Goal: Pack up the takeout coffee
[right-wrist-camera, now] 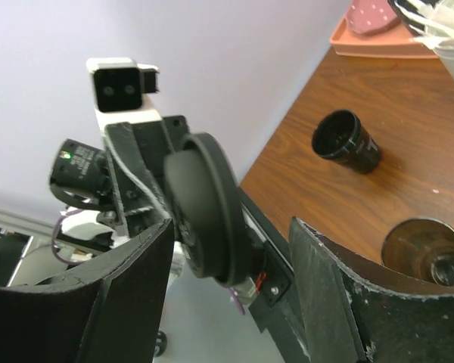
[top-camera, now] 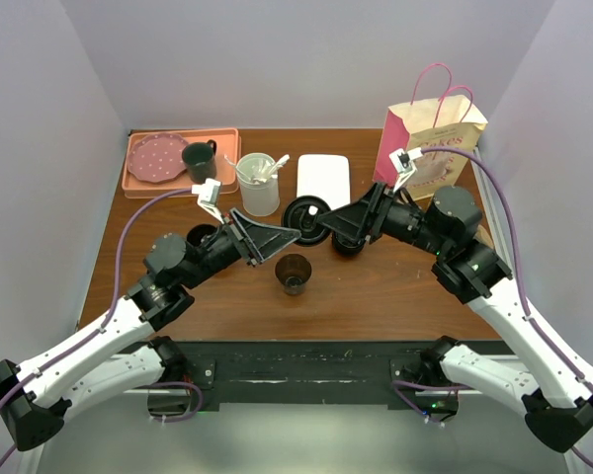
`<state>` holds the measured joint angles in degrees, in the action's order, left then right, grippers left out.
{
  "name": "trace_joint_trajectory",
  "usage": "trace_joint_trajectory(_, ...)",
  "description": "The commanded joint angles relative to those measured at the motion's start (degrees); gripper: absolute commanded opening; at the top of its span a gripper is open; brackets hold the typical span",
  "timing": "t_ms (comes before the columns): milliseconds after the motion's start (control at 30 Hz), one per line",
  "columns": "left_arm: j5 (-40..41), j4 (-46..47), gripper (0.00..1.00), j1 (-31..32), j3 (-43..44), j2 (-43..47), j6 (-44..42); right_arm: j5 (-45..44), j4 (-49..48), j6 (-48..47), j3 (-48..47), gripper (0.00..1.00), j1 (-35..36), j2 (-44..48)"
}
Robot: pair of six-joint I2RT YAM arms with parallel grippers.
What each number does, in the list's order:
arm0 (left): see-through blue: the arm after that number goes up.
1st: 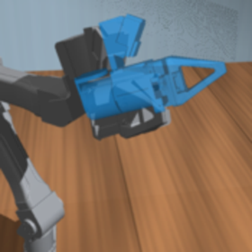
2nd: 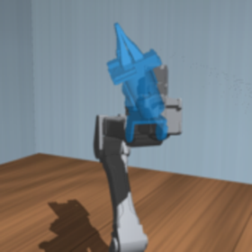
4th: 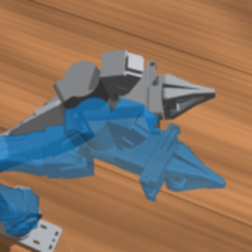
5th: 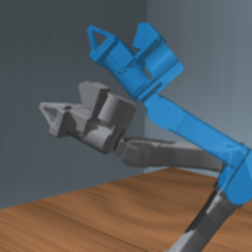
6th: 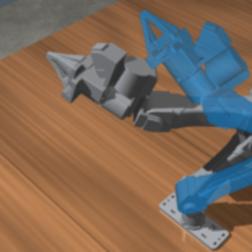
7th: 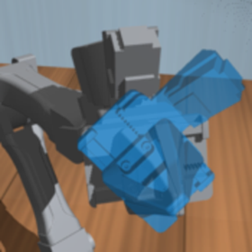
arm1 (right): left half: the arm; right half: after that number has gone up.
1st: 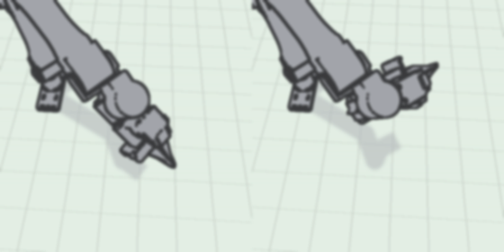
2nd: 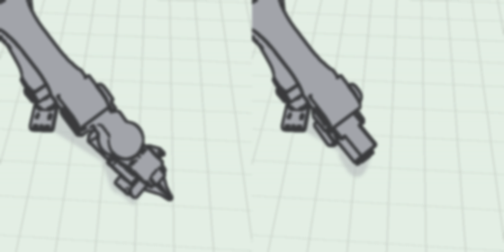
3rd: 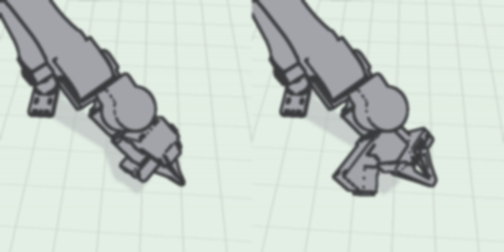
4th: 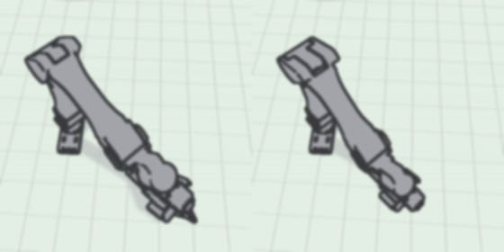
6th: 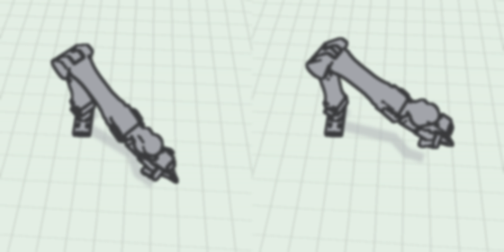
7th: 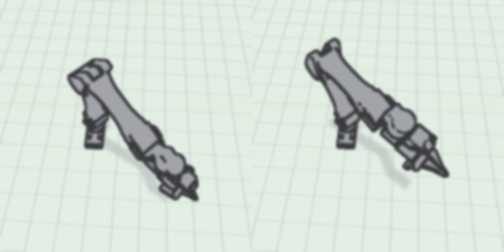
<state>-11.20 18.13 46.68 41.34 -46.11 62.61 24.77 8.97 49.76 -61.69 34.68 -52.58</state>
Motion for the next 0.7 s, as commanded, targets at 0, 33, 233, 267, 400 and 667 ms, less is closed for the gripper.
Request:
trace_joint_trajectory(0,-0.05,4.19,0.24,0.08,-0.3,0.58,1.11,-0.52,3.67,-3.26,-0.97,0.68,0.3,0.46)
trace_joint_trajectory(33,-0.14,4.19,0.24,0.17,-0.3,0.67,1.2,-0.43,3.86,-3.44,-0.8,0.68,0.22,0.54)
trace_joint_trajectory(233,-0.31,3.4,0.25,0.17,-0.21,0.84,0.94,2.55,-0.61,-1.6,1.21,0.53,0.3,0.81)
trace_joint_trajectory(267,-0.31,3.23,0.25,0.08,-0.38,0.76,1.02,2.91,-1.58,-0.2,1.57,0.52,0.3,0.9)
trace_joint_trajectory(400,-0.4,3.14,0.27,0.17,-0.56,0.58,1.29,4.32,-3.52,1.13,2.54,0.43,0.39,0.55)
trace_joint_trajectory(667,1.71,-5.19,0.68,0.17,1.37,2.25,-3.36,-0.78,-0.45,1.13,1.93,0.24,0.31,2.3)
